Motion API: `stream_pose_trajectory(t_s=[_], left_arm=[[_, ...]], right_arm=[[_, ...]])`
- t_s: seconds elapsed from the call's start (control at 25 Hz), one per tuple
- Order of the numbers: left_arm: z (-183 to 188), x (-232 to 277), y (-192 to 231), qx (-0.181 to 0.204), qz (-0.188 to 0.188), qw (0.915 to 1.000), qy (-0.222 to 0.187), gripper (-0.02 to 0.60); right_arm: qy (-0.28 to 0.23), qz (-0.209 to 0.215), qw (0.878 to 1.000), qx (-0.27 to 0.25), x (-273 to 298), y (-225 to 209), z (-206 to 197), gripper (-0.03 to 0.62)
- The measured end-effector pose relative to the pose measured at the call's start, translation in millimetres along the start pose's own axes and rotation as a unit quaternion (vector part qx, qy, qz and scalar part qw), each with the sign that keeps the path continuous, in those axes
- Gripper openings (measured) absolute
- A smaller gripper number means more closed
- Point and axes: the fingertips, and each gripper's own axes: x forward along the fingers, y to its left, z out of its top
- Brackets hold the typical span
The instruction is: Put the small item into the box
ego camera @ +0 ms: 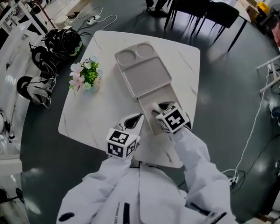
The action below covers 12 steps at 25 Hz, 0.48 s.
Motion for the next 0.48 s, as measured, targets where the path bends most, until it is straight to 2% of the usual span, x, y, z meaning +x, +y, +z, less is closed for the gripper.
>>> stream_pose_trajectory(t_s=[0.24,0.48], left_arm=[[5,-2,-1,0.004,0.003,1.0,-0.006,-0.002],[11,-6,-4,0.007,0.003,0.9999,-0.015,-0.002]], right_arm=[[-0.012,0.001,1.0,-0.001,-3,0,1,0.19],[-0.03,-0.004,0.999,0.01,-13,1,5,0.189]])
